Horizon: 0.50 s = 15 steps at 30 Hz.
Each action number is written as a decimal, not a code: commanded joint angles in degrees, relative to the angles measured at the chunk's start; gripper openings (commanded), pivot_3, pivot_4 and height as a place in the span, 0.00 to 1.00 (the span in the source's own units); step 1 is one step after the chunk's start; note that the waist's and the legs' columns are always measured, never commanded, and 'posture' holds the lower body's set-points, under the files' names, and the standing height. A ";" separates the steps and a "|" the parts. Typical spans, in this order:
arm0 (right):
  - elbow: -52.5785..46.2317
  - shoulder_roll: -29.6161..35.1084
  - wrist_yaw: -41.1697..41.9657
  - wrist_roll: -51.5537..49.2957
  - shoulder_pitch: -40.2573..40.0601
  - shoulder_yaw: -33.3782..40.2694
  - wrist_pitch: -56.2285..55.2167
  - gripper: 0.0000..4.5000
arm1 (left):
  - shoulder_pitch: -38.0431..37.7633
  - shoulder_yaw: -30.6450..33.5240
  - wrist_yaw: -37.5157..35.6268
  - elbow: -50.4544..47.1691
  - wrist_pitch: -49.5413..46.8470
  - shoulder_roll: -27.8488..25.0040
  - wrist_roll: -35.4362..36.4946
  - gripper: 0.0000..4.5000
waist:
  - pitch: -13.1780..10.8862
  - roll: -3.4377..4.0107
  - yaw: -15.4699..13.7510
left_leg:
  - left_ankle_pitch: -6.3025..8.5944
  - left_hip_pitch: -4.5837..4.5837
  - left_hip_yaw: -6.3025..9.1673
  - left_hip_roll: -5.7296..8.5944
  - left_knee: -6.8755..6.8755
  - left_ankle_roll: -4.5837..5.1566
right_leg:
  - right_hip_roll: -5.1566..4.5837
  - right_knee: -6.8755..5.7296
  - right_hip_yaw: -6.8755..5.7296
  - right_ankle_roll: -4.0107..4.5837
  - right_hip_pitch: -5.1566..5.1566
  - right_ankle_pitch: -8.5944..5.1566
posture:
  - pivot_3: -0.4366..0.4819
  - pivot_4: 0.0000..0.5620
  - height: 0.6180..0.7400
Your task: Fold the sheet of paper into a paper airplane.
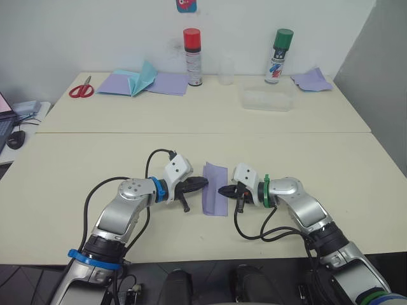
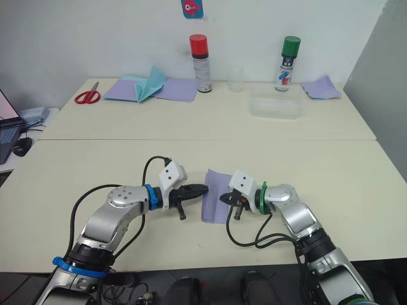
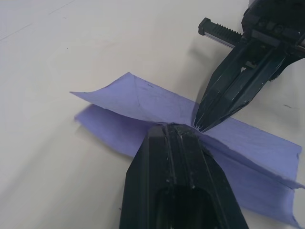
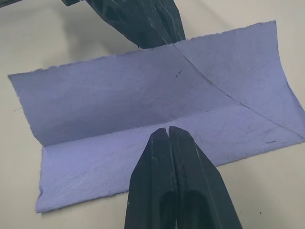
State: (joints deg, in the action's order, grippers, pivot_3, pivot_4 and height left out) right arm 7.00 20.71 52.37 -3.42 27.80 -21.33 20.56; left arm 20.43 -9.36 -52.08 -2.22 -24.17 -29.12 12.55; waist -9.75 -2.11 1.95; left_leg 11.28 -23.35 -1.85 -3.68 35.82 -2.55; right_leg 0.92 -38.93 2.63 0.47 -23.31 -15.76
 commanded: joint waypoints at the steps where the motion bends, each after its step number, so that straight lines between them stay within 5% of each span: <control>1: 0.91 -0.04 -1.32 1.23 -0.19 -0.14 1.36 0.00 | 0.95 -0.74 -0.40 -1.75 0.83 0.15 -0.03 0.02 | 0.00 0.00 0.00 | 0.00 0.00 0.00 0.00 -0.01 0.00 | 0.00 0.00 0.00 0.00 0.00 0.00 | 0.48 0.27 1.00; 15: 0.68 -0.26 -1.45 1.01 -0.23 0.17 1.67 0.00 | 0.24 -2.69 -0.33 -1.14 1.76 0.57 -1.20 0.02 | -0.02 -0.02 0.04 | 0.00 0.00 0.00 -0.01 -0.04 0.00 | 0.00 0.00 0.00 0.04 -0.02 -0.02 | 0.48 0.27 1.00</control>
State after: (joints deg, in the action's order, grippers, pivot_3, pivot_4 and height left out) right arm 7.00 20.44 52.33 -3.42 27.80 -21.23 20.70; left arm 20.41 -11.63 -52.08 -2.21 -23.35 -28.91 11.39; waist -9.77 -2.13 2.00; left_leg 11.28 -23.35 -1.85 -3.69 35.78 -2.55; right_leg 0.93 -38.93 2.63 0.51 -23.33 -15.78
